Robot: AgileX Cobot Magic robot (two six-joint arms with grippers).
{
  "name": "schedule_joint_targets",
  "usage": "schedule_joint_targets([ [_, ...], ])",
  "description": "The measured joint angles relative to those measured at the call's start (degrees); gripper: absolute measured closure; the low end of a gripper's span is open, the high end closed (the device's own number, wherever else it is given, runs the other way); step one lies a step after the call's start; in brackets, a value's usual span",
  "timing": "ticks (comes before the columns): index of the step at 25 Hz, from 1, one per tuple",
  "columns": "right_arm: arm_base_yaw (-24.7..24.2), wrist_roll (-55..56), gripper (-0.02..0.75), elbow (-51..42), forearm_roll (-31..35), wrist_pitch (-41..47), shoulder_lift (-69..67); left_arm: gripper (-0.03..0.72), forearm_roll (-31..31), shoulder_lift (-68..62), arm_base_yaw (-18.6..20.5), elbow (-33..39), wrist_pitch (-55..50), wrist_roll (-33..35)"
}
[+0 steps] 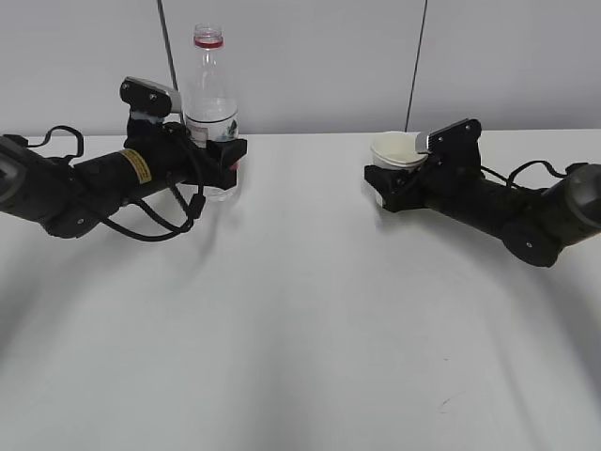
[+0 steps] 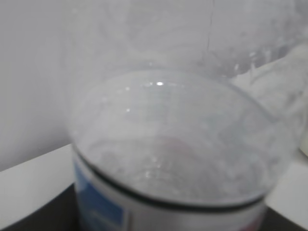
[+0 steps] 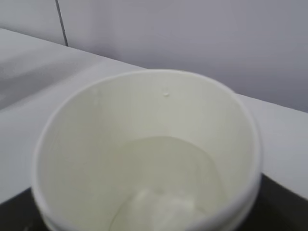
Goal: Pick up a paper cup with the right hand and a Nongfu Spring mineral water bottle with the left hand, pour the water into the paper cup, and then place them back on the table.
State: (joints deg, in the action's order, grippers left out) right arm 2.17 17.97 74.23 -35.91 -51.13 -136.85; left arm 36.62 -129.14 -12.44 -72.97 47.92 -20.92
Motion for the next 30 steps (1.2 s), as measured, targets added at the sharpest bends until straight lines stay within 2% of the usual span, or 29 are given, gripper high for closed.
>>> schedule_joint_targets([
  [21,0.0,-2.8,0.214,2.1,0.2,-3.5,-3.0,0.323,0.6,0.0,0.0,0.0,-0.2,-0.6],
  [27,0.0,-2.9,0.118,2.1,0.1,-3.5,-3.0,0.323,0.6,0.0,0.0,0.0,-0.2,-0.6],
  [30,0.0,-2.9,0.103,2.1,0.1,-2.7,-3.0,0.323,0.6,0.0,0.0,0.0,-0.2,-0.6],
])
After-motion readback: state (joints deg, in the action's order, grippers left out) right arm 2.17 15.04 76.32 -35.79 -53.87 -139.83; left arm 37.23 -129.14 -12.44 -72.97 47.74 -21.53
